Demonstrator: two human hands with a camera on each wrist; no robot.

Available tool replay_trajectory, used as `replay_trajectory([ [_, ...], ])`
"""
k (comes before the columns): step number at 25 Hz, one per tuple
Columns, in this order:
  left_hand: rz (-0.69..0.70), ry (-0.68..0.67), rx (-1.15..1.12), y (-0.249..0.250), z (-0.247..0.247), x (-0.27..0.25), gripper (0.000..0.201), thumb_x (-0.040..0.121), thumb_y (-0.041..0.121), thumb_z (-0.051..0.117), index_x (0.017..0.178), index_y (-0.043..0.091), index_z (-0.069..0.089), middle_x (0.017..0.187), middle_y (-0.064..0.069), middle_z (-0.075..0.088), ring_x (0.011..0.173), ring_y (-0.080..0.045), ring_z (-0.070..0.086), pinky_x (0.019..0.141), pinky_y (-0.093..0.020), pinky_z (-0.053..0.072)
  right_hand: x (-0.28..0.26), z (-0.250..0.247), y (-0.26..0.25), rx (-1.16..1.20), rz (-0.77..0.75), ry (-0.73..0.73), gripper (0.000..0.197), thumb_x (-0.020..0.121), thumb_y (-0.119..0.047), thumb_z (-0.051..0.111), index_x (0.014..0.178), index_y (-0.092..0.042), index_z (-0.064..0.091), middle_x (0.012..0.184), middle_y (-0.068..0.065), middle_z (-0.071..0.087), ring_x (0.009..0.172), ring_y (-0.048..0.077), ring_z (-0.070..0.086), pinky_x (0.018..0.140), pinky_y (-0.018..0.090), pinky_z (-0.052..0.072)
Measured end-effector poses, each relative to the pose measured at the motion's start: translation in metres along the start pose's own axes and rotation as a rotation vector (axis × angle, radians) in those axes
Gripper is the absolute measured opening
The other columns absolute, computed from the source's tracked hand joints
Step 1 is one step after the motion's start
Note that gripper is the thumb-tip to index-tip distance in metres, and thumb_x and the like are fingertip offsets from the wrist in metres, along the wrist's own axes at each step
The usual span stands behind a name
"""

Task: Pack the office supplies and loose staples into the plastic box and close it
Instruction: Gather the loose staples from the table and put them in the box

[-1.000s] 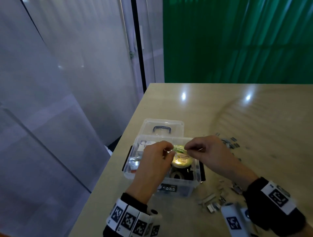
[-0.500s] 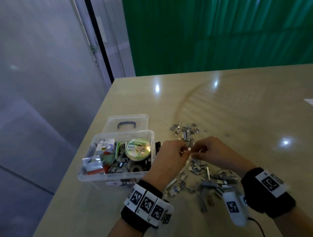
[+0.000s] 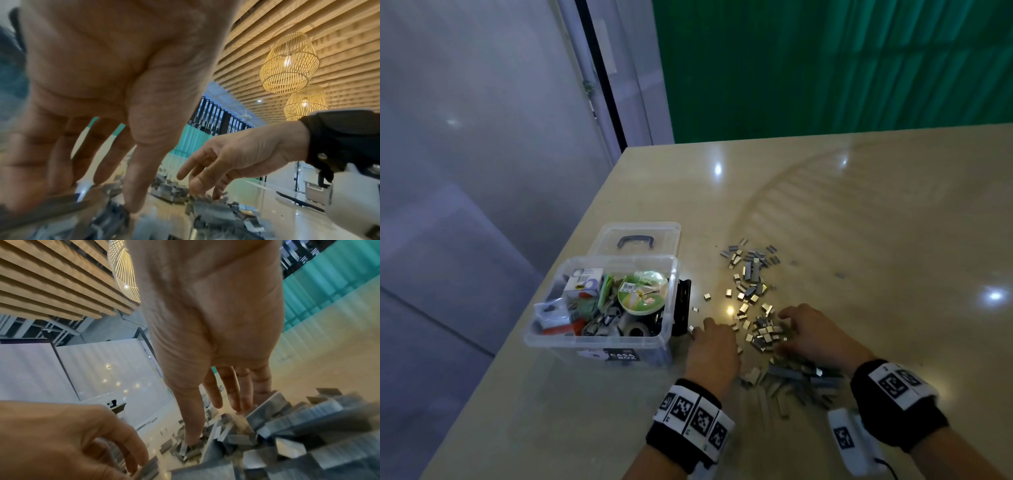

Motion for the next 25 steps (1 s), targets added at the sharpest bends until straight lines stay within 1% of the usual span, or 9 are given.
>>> replay_trajectory([
  [2,-0.028,0.041,-0.024,-0.001,0.0,0.002,0.026,0.098,0.016,0.054,0.123,0.009,0.054,0.128,-0.013,0.049,0.119,-0.032,0.052,0.095,-0.037,0.046,0.001,0.003,-0.003,-0.012,-0.028,0.003,0.057,0.084,-0.038,0.078,0.134,-0.021,0.056,0.118,0.0,0.047,0.103,0.016,0.048,0.082,0.023,0.037],
  [3,-0.03,0.057,-0.051,-0.001,0.0,0.004,0.025,0.098,0.016,0.053,0.122,0.009,0.055,0.127,-0.013,0.051,0.117,-0.031,0.054,0.095,-0.037,0.046,0.001,0.004,-0.004,0.004,-0.042,0.007,0.053,0.085,-0.034,0.078,0.132,-0.021,0.057,0.118,-0.001,0.048,0.1,0.013,0.045,0.081,0.022,0.035],
  [7,-0.084,0.069,-0.252,-0.007,0.005,0.013,0.025,0.094,0.025,0.062,0.115,0.012,0.059,0.118,-0.009,0.056,0.108,-0.026,0.058,0.091,-0.036,0.051,-0.002,-0.001,-0.007,0.079,-0.083,0.055,0.041,0.088,-0.021,0.075,0.127,-0.019,0.062,0.126,0.002,0.059,0.097,0.009,0.046,0.082,0.02,0.036],
  [11,-0.126,0.104,-0.407,-0.012,0.009,0.021,0.025,0.089,0.031,0.066,0.107,0.015,0.059,0.11,-0.005,0.057,0.099,-0.024,0.059,0.087,-0.042,0.054,0.0,-0.002,-0.005,0.093,-0.096,0.059,0.033,0.087,-0.021,0.076,0.117,-0.02,0.064,0.119,0.0,0.061,0.098,0.012,0.05,0.082,0.023,0.04],
  [13,-0.126,0.136,-0.443,-0.011,0.008,0.022,0.022,0.088,0.032,0.065,0.102,0.017,0.057,0.105,-0.003,0.057,0.095,-0.022,0.059,0.084,-0.043,0.055,0.001,-0.001,-0.004,0.114,-0.094,0.053,0.031,0.085,-0.022,0.078,0.111,-0.022,0.063,0.111,-0.003,0.059,0.098,0.013,0.052,0.077,0.022,0.041],
  [16,-0.13,0.14,-0.487,-0.008,0.006,0.025,0.018,0.088,0.028,0.067,0.099,0.017,0.059,0.101,-0.002,0.06,0.091,-0.02,0.061,0.084,-0.042,0.056,0.002,-0.001,-0.006,0.078,-0.112,0.053,0.03,0.085,-0.022,0.077,0.105,-0.026,0.056,0.105,-0.005,0.051,0.095,0.013,0.049,0.066,0.018,0.035],
  [20,-0.146,0.104,-0.493,-0.006,0.004,0.027,0.012,0.087,0.023,0.071,0.095,0.018,0.064,0.101,-0.004,0.063,0.091,-0.021,0.064,0.085,-0.041,0.057,0.004,-0.002,-0.015,0.095,-0.161,0.071,0.026,0.088,-0.024,0.073,0.105,-0.022,0.054,0.106,-0.002,0.054,0.096,0.016,0.051,0.071,0.024,0.04],
  [22,-0.129,0.104,-0.488,-0.003,0.003,0.027,0.011,0.089,0.023,0.068,0.098,0.018,0.066,0.103,-0.004,0.063,0.093,-0.022,0.065,0.085,-0.042,0.057,0.007,0.0,-0.016,0.11,-0.171,0.07,0.027,0.086,-0.022,0.075,0.099,-0.026,0.052,0.102,-0.005,0.054,0.094,0.016,0.053,0.068,0.023,0.04],
  [25,-0.126,0.124,-0.481,-0.004,0.002,0.028,0.011,0.09,0.021,0.066,0.101,0.019,0.066,0.106,-0.005,0.062,0.096,-0.022,0.065,0.086,-0.041,0.057,0.013,0.001,-0.014,0.123,-0.174,0.069,0.027,0.086,-0.017,0.073,0.087,-0.032,0.051,0.105,-0.006,0.055,0.097,0.017,0.053,0.074,0.026,0.044],
])
Point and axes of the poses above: each hand's wrist, its own x-axis towards the middle knuckle, its own z-axis out of the palm, y = z × x, the point moved 10 cm from there along x, towards the middle knuckle
